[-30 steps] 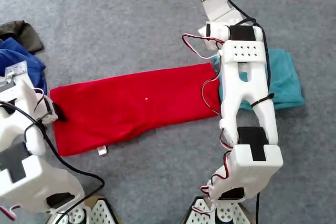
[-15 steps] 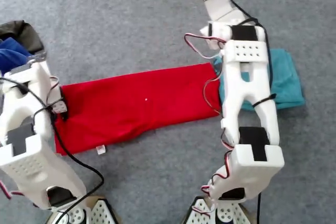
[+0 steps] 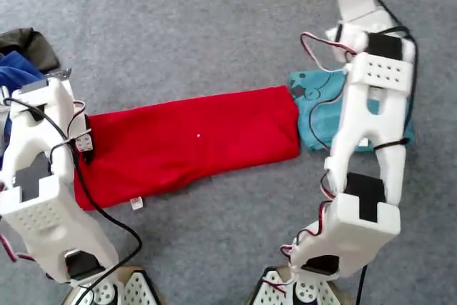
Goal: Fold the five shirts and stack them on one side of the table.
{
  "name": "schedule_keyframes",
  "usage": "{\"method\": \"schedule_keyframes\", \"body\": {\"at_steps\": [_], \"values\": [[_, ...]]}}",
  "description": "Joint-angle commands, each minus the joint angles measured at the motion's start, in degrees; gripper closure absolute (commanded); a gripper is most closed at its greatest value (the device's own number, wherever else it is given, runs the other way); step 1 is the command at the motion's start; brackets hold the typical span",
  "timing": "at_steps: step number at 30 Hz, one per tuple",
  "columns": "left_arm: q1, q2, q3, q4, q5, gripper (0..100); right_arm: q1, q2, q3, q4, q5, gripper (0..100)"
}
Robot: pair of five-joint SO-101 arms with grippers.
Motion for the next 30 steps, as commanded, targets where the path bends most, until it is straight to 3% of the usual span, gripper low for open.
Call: {"method": "schedule_keyframes", "body": {"at_steps": [1, 5, 8, 16, 24, 30], "values": [[1.7, -8.0, -6.3, 4.1, 0.6, 97, 4.8, -5.0, -2.9, -1.1, 0.0, 98.2], [7.1, -14.7, -10.9, 8.7, 0.7, 97, 10.9, -6.6, -5.4, -0.9, 0.1, 98.2], [14.7, -16.0, -13.7, 12.3, 0.8, 97, 13.5, -7.3, -6.4, -0.7, 0.0, 98.2], [34.9, -13.5, -23.9, 13.8, 8.0, 97, 13.8, -10.4, -6.2, 1.1, 0.0, 98.2], [49.3, -3.4, -39.8, 13.3, 14.3, 97, 16.3, -11.9, -6.4, 1.3, 0.0, 98.2], [54.5, 7.1, -54.6, 10.8, 14.6, 97, 20.7, -14.4, -6.6, 1.3, -0.1, 98.2]]}}
